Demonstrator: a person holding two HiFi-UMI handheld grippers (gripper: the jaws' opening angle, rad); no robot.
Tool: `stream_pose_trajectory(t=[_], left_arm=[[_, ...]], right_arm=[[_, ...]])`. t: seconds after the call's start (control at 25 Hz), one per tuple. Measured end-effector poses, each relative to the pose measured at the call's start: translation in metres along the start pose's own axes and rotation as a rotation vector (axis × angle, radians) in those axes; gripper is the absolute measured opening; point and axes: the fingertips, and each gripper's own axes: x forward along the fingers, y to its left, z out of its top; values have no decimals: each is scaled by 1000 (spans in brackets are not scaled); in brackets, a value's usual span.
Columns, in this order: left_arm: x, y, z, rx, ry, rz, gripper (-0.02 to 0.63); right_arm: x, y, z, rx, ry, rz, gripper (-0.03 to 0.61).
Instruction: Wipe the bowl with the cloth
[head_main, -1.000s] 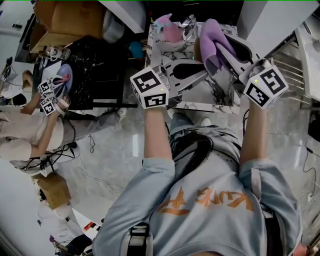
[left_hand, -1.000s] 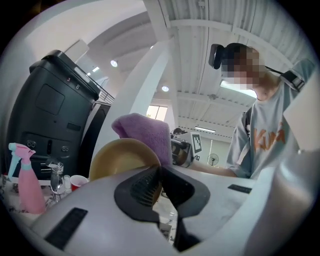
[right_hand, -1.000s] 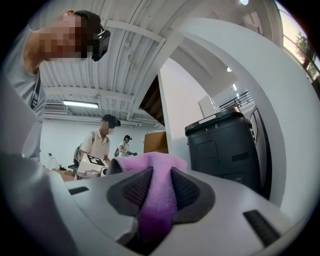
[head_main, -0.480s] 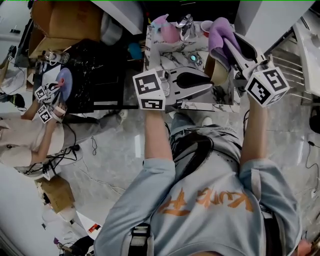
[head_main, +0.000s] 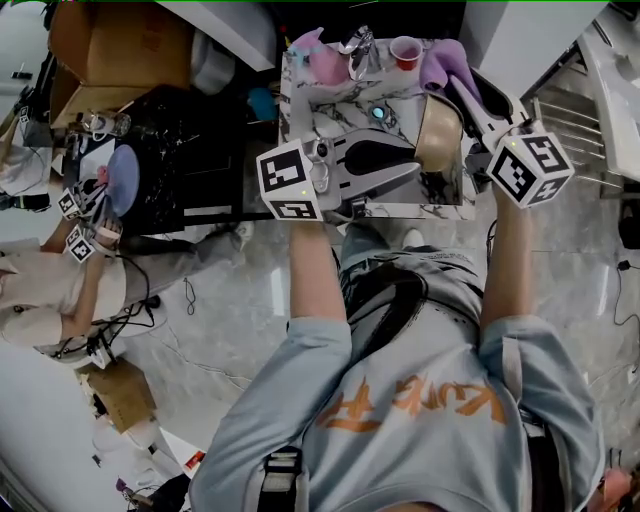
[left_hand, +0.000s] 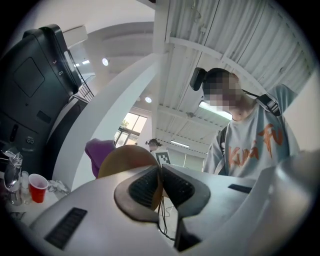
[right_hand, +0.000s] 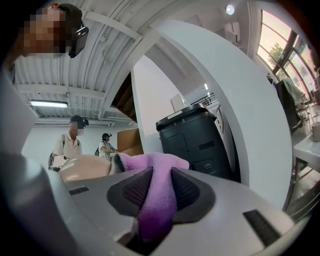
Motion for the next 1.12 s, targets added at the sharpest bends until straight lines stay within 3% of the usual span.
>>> stream_pose_trajectory(t=[0.36, 0.48, 0.68, 0.84, 1.0, 1.12], left_arm=[[-6, 11, 25, 26, -131, 60, 29], [-11, 17, 38, 38, -194, 98, 29], [-21, 29, 53, 33, -283, 162, 29], [-29, 37, 58, 20, -329, 214, 29], [-31, 47, 54, 12, -308, 277, 28], [-35, 58, 48, 3, -281, 354, 28]], right_arm=[[10, -7, -20, -18, 95, -43, 124], [16, -1, -32, -40, 154, -17, 124], [23, 18, -53, -63, 252, 86, 124], [26, 44, -71, -83, 341, 227, 124], [25, 80, -81, -121, 391, 395, 124], [23, 90, -83, -139, 407, 439, 124]])
